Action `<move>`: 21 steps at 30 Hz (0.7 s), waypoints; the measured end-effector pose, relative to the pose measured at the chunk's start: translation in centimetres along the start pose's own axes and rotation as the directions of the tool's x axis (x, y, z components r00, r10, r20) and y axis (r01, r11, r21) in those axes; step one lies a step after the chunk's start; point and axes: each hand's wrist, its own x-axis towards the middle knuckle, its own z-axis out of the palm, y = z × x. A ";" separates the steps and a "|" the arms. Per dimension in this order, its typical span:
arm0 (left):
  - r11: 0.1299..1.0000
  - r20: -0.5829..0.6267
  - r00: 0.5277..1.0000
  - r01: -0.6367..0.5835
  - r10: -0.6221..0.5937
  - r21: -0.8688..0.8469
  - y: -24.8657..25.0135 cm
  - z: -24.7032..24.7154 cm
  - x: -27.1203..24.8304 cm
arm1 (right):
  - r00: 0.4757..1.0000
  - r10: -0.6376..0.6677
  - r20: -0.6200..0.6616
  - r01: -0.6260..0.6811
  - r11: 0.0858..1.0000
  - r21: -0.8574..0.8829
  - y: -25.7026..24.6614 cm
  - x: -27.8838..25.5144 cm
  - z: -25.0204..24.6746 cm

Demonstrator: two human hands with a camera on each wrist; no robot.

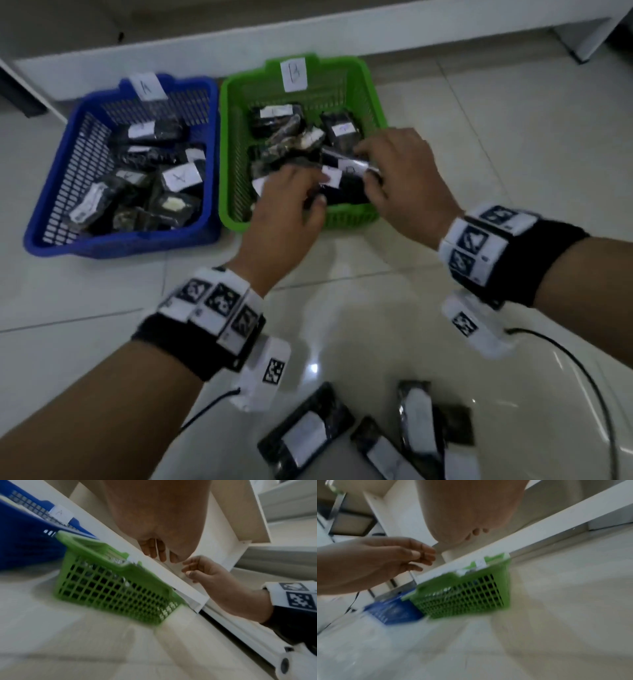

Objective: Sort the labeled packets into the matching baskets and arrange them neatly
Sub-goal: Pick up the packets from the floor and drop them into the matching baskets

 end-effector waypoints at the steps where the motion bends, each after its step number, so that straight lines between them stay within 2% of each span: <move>1: 1.000 0.073 0.997 -0.021 0.023 -0.023 1.1 0.7 -2.1 | 0.999 -0.038 0.014 0.038 0.999 -0.007 -0.5 -2.7 -0.4; 3: 0.997 0.238 0.970 -0.029 0.046 -0.072 2.5 2.1 -5.9 | 0.984 -0.110 0.142 0.108 0.994 0.021 -0.9 -7.6 -0.9; 5: 0.995 0.387 0.921 -0.005 0.045 -0.104 3.5 3.2 -9.1 | 0.929 -0.167 0.331 0.151 0.986 0.071 -0.8 -12.2 -0.9; 7: 0.994 0.520 0.853 0.006 0.054 -0.113 4.6 3.9 -12.1 | 0.832 -0.218 0.510 0.188 0.976 0.112 -0.5 -16.1 -1.1; 10: 0.999 0.686 0.727 0.023 0.013 -0.043 6.5 4.4 -15.0 | 0.650 -0.153 0.744 0.105 0.988 0.111 -0.2 -19.8 -2.4; 11: 1.000 0.719 0.695 -0.005 0.018 -0.021 7.0 4.6 -15.9 | 0.590 -0.119 0.799 0.099 0.992 0.075 -0.2 -20.8 -2.9; 13: 0.989 0.776 0.626 -0.145 0.075 0.021 7.4 5.0 -17.1 | 0.496 -0.053 0.867 0.114 0.994 -0.005 -0.3 -22.2 -3.7; 14: 0.976 0.800 0.593 -0.213 0.094 0.044 7.4 5.2 -17.6 | 0.480 -0.034 0.877 0.112 0.993 -0.023 -0.3 -22.8 -3.9; 16: 0.950 0.815 0.568 -0.302 0.116 0.076 7.4 5.4 -18.5 | 0.499 -0.017 0.867 0.078 0.997 -0.026 -0.5 -24.0 -4.0; 19: 0.935 0.784 0.603 -0.343 0.146 0.090 7.4 5.3 -19.3 | 0.559 0.041 0.828 -0.086 0.996 0.009 -1.0 -24.8 -3.7; 21: 0.933 0.765 0.625 -0.348 0.156 0.094 7.4 5.2 -19.5 | 0.561 0.077 0.824 -0.170 0.985 0.024 -1.4 -25.0 -3.4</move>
